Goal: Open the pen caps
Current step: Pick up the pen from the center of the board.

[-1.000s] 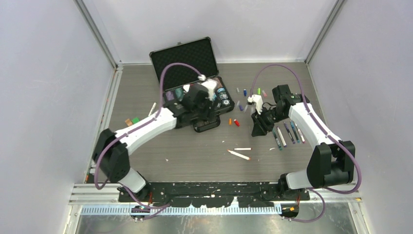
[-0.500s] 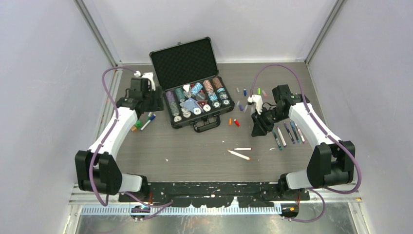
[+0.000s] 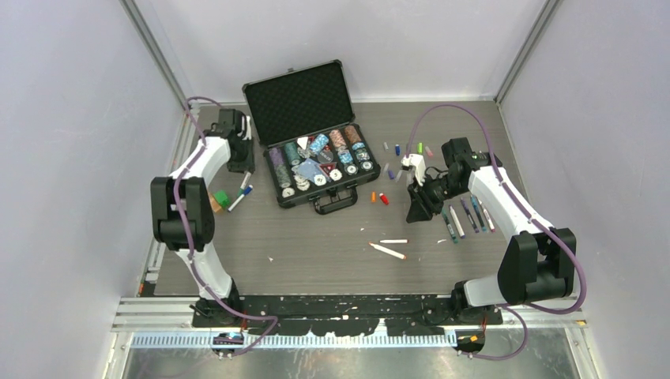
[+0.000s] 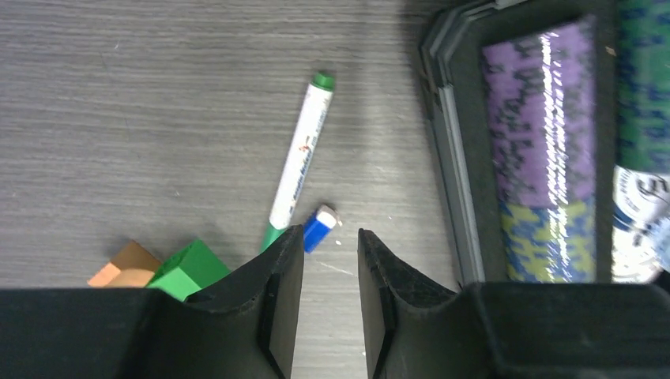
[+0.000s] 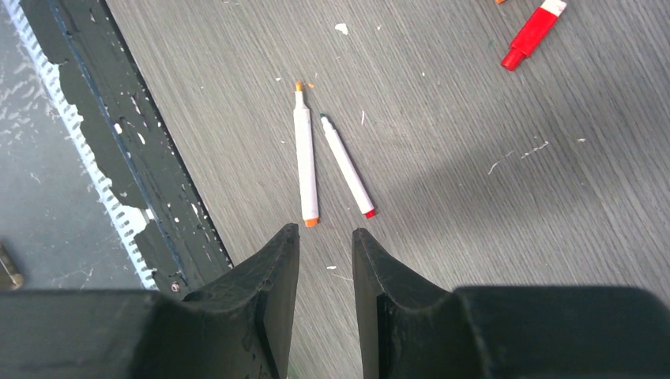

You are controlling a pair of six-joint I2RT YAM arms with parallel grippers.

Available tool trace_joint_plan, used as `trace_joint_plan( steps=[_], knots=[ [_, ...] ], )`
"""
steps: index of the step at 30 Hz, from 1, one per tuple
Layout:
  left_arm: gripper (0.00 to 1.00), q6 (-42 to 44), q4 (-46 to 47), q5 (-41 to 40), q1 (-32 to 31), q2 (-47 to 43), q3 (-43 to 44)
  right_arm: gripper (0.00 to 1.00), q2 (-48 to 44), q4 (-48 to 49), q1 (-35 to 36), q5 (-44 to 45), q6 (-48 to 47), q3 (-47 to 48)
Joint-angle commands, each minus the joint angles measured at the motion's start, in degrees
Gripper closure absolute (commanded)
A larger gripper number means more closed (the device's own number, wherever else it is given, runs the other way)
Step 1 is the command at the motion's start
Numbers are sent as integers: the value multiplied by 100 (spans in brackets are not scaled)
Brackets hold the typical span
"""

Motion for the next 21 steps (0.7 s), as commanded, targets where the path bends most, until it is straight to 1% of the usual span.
trace_joint_plan(
  steps=[1,9,11,13,17,21],
  knots=[
    [67,375,-239,-150,126,391,465,64,-172,-95,-38,-267,-120,229],
    [71,567,-364,40,213,1199,833,64,-171,-85,-32,-219,-121,229],
    [71,578,-369,60,213,1280,844,64,-165,-86,-32,-217,-114,228],
    [71,558,-376,100,404,1325,853,64,-147,-87,-35,-223,-123,221],
    [71,549,-337,166,521,1384,836,64,-119,-94,-35,-221,-121,227],
    [71,523,-362,412,600,1526,831,64,-111,-95,-32,-208,-126,229]
  ],
)
